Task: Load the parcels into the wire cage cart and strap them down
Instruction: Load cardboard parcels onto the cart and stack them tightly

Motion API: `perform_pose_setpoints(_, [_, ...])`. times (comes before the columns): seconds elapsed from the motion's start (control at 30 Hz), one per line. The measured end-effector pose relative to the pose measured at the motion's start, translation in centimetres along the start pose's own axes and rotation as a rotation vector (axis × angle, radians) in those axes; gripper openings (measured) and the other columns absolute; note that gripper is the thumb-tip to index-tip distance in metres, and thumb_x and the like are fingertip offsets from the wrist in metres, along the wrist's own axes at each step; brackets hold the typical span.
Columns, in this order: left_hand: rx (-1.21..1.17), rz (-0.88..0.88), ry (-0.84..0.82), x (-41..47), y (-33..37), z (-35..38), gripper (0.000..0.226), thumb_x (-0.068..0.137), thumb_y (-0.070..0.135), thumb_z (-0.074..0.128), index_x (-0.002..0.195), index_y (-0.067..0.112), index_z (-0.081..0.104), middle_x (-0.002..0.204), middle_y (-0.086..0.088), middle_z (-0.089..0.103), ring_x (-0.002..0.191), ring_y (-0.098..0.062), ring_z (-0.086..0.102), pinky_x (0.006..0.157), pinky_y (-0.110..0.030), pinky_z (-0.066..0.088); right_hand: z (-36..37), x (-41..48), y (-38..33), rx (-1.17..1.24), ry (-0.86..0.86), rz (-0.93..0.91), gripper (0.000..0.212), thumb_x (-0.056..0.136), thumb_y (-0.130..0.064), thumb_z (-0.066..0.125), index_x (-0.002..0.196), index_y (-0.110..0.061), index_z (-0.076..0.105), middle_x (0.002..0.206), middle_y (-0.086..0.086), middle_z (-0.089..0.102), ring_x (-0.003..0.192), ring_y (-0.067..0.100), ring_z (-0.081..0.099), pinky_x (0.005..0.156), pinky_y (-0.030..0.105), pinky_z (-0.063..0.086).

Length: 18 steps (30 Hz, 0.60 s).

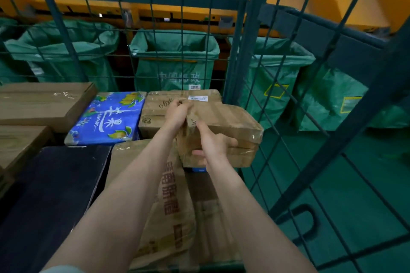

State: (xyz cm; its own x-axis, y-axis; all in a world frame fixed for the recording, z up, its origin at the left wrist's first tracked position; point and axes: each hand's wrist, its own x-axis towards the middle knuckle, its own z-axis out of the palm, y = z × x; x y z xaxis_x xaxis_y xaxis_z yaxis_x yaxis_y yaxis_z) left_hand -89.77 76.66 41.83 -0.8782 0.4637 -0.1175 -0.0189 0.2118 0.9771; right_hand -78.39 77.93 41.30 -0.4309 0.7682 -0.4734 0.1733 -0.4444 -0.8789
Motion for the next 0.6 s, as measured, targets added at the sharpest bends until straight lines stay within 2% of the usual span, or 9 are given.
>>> perform_pose_setpoints(0.1, [-0.122,-0.007,-0.011,0.1,-2.4,0.1,0.032,0.094,0.043,0.047,0.116,0.021,0.052,0.104,0.007,0.054,0.105,-0.017,0.051,0.095,-0.034,0.042,0.3,0.5,-0.3,0.058,0.008,0.023,0.100,0.072,-0.039,0.075,0.132,-0.020,-0.003,0.110,0.006,0.041,0.100,0.022,0.054,0.091,0.036,0.052])
perform_pose_setpoints(0.17, [-0.251,-0.120,-0.057,-0.3,-4.6,0.6,0.041,0.093,0.054,0.041,0.106,0.019,0.060,0.105,0.001,0.063,0.103,-0.019,0.058,0.092,-0.033,0.046,0.3,0.7,0.6,0.085,0.038,0.061,0.103,0.070,-0.034,0.076,0.134,-0.020,-0.003,0.121,0.009,0.039,0.100,0.022,0.053,0.094,0.039,0.049])
perform_pose_setpoints(0.27, [-0.352,-0.243,-0.027,-1.2,-5.8,1.4,0.036,0.098,0.040,0.037,0.086,0.019,0.063,0.088,-0.002,0.066,0.081,-0.014,0.061,0.071,-0.024,0.049,-0.4,1.5,3.3,0.104,0.136,0.051,0.100,0.074,-0.018,0.076,0.141,-0.016,0.002,0.132,0.013,0.038,0.098,0.021,0.044,0.098,0.038,0.044])
perform_pose_setpoints(0.33, [-0.302,-0.245,-0.032,-1.3,-5.7,1.8,0.030,0.097,0.033,0.041,0.104,0.016,0.064,0.104,-0.005,0.067,0.092,-0.018,0.061,0.082,-0.029,0.050,-0.8,2.3,4.8,0.080,0.118,0.010,0.098,0.076,-0.017,0.074,0.142,-0.015,0.002,0.136,0.015,0.036,0.102,0.021,0.042,0.098,0.034,0.042])
perform_pose_setpoints(0.4, [-0.186,-0.178,-0.031,-1.4,-5.4,2.0,0.037,0.094,0.024,0.048,0.130,0.016,0.052,0.120,-0.003,0.060,0.102,-0.019,0.056,0.088,-0.029,0.045,-1.3,3.3,5.3,0.084,0.076,0.030,0.099,0.079,-0.020,0.072,0.144,-0.014,-0.002,0.140,0.013,0.032,0.113,0.024,0.040,0.099,0.033,0.036])
perform_pose_setpoints(0.47, [-0.142,-0.165,-0.032,-1.6,-5.6,2.1,0.045,0.093,0.019,0.052,0.137,0.017,0.043,0.124,-0.004,0.058,0.104,-0.020,0.055,0.086,-0.029,0.044,-1.6,4.1,5.4,0.041,0.053,0.053,0.102,0.080,-0.026,0.071,0.146,-0.013,-0.005,0.142,0.012,0.032,0.124,0.029,0.036,0.104,0.035,0.031])
perform_pose_setpoints(0.6, [-0.113,-0.084,0.037,-1.9,-5.4,2.3,0.051,0.093,0.016,0.052,0.142,0.017,0.036,0.133,-0.006,0.052,0.119,-0.023,0.050,0.098,-0.030,0.039,-1.3,4.5,5.2,-0.008,0.011,0.058,0.110,0.064,-0.039,0.075,0.143,-0.016,0.001,0.130,0.011,0.044,0.114,0.027,0.047,0.101,0.042,0.042])
